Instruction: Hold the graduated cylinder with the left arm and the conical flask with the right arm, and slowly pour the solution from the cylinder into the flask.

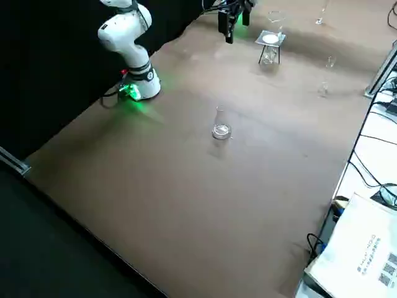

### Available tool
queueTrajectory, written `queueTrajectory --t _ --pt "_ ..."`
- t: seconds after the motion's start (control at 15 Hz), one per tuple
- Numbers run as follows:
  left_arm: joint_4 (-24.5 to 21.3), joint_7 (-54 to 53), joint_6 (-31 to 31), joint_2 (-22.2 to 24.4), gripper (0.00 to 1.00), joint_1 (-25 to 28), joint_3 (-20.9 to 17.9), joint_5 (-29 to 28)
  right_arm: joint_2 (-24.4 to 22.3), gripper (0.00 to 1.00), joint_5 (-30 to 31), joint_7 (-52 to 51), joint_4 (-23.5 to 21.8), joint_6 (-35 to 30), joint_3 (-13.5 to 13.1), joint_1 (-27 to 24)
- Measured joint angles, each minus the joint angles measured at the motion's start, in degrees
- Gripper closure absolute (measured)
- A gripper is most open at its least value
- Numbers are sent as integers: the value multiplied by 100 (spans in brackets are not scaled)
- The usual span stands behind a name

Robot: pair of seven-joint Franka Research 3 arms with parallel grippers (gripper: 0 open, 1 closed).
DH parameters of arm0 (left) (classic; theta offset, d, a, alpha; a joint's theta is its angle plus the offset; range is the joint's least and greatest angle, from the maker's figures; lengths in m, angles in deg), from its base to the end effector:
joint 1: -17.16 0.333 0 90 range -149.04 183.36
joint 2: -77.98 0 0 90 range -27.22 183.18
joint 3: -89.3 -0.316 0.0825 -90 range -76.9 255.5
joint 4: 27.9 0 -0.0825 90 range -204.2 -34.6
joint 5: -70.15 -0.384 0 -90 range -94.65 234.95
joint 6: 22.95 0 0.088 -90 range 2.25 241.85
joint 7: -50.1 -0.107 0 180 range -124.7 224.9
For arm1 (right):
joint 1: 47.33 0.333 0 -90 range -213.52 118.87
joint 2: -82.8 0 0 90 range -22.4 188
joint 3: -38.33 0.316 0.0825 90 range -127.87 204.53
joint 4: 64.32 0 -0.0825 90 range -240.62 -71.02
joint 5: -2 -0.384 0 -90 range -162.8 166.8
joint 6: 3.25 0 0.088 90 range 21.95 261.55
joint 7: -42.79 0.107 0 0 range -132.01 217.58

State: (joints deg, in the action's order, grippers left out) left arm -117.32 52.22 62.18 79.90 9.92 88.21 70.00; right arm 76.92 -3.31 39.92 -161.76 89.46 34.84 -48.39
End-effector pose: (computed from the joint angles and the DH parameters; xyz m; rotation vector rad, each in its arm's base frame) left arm 0.5324 -0.0569 0.6402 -3.1340 0.1100 0.0645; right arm 0.5250 -0.0339 0.6230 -3.0436 0.0495 -0.0399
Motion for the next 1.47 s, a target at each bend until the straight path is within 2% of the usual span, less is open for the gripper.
queueTrajectory --t 0.47,0.67,0.8,1.0,1.13,1.27,1.47 --pt "-15 17 13 -42 0 54 -36 1 0 0 -4 -2 0 -167 51 91" --pt "-35 -189 200 -170 0 241 -67 1 2 0 -49 -43 1 -129 61 179" --pt "-53 -1045 250 -337 0 321 -75 4 75 0 -79 -140 -1 35 65 300" --pt "-54 -2184 254 -427 0 439 -75 5 242 0 -125 -829 -3 189 21 291" --pt "-55 -3127 256 -442 0 717 -76 19 333 0 -138 -1157 -3 243 -4 239" --pt "-75 -3884 356 -538 0 1087 -84 335 377 0 -191 -1582 -3 248 -17 169" --pt "-95 -4489 684 -928 0 1589 -88 696 392 0 -251 -2538 -2 233 -20 50"
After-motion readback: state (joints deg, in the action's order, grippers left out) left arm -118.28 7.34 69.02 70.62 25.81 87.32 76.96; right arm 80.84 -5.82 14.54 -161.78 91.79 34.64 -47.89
